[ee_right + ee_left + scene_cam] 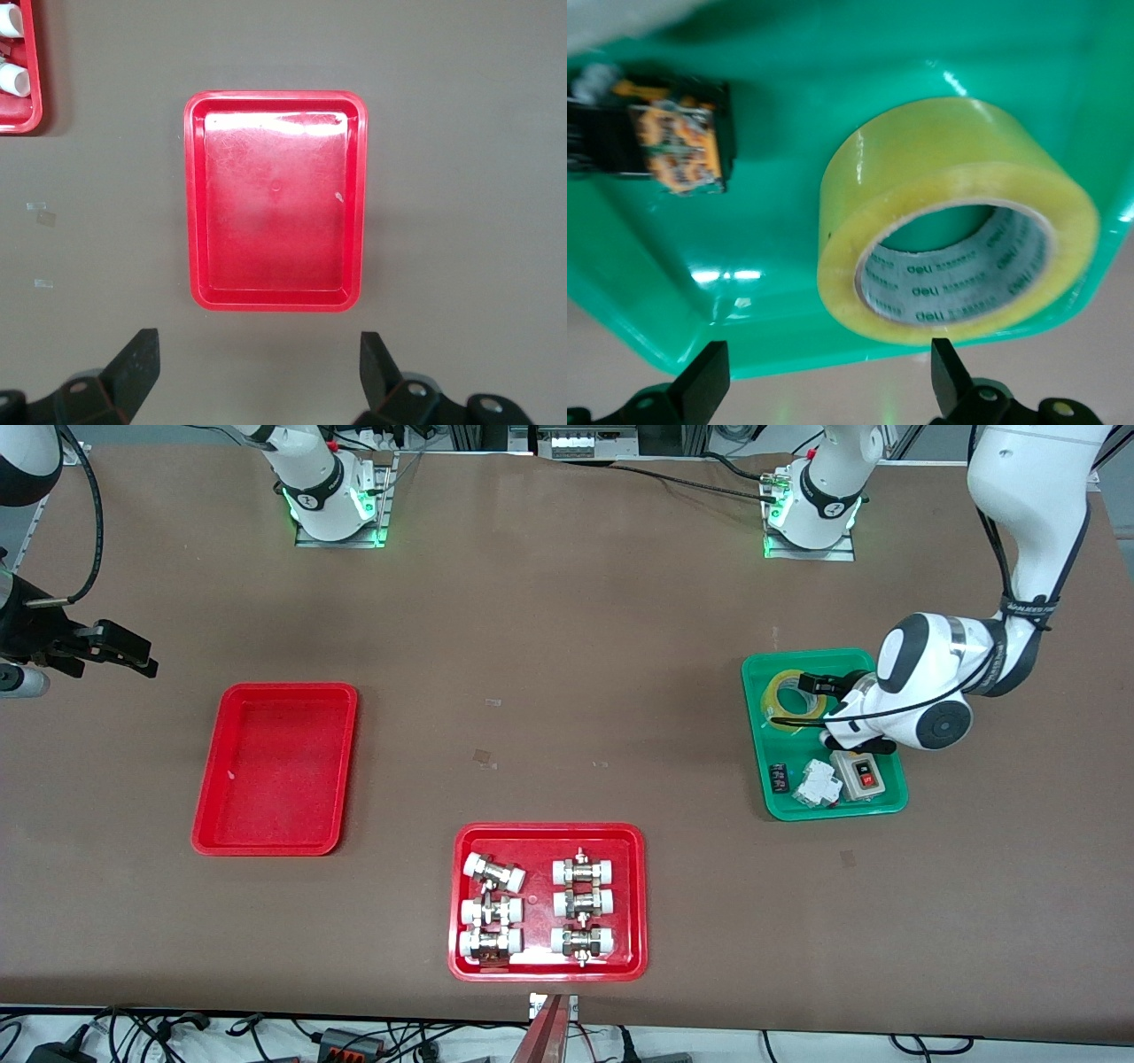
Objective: Left arm passes tape to right arm into tray
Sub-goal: 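Lower the left gripper onto the yellow tape roll and grasp it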
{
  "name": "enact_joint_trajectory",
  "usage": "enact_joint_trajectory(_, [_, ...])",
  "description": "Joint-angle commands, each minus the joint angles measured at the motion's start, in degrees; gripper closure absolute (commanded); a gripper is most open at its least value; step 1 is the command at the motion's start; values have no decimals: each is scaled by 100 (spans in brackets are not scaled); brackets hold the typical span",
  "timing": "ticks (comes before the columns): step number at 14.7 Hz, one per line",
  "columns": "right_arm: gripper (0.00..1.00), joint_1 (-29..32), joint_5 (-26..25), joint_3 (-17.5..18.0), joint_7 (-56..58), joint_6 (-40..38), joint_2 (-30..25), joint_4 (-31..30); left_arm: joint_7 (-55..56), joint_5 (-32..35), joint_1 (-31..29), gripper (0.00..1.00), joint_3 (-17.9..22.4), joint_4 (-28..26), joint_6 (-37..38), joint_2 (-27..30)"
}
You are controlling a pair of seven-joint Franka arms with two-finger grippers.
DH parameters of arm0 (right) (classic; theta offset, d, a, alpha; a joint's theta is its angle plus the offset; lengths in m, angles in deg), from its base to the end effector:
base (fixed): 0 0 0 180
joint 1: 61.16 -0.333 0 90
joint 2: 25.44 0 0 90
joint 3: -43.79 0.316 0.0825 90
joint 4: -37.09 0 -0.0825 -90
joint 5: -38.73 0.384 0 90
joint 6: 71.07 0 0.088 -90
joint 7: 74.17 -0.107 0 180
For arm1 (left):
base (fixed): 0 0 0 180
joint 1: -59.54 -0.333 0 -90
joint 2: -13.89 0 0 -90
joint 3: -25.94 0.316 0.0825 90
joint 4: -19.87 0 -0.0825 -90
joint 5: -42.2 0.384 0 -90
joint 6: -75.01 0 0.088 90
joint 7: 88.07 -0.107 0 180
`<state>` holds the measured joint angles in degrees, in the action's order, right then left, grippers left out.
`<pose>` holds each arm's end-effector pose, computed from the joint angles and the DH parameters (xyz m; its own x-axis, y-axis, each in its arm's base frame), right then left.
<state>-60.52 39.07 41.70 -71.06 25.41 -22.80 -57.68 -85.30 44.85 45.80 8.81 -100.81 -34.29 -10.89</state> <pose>0.5740 -0.0264 0.5688 0.9999 0.0060 -0.0159 0.0059 -1.0000 -0.0051 0.5028 -0.0315 0.1868 0.8162 -0.0652 -0.5741 -0.0311 -0.9971 0.0690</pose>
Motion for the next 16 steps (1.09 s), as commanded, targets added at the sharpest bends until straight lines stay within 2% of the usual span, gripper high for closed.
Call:
enact_joint_trajectory(1, [0, -11, -43, -2, 23, 38, 9, 28, 101, 61, -76, 0, -45, 35, -240, -132])
enact_joint_trajectory(3, [0, -11, -43, -2, 23, 38, 9, 37, 188, 61, -76, 0, -45, 35, -276, -194])
enact_joint_trajectory(4, [0, -20, -43, -2, 23, 38, 9, 37, 189, 61, -85, 11, -45, 26, -372, -194])
enact_joint_trajectory(5, [0, -12, -43, -2, 23, 38, 9, 37, 197, 61, -85, 34, -45, 26, -399, -203])
enact_joint_trajectory(7, [0, -11, -43, -2, 23, 38, 9, 37, 215, 52, -85, 74, -45, 35, -399, -273])
enact_joint_trajectory(8, [0, -11, -43, -11, 23, 38, 9, 37, 319, 52, -94, 87, -45, 44, -399, -273])
enact_joint_trajectory(9, [0, -11, -43, -2, 23, 38, 9, 37, 434, 44, -94, 95, -45, 44, -373, -273])
enact_joint_trajectory(10, [0, -11, -43, -2, 23, 38, 9, 37, 504, 44, -94, 99, -54, 44, -355, -273])
enact_joint_trajectory(16, [0, -11, -43, -2, 23, 29, 9, 37, 514, 26, -50, 99, -80, 491, 13, -212])
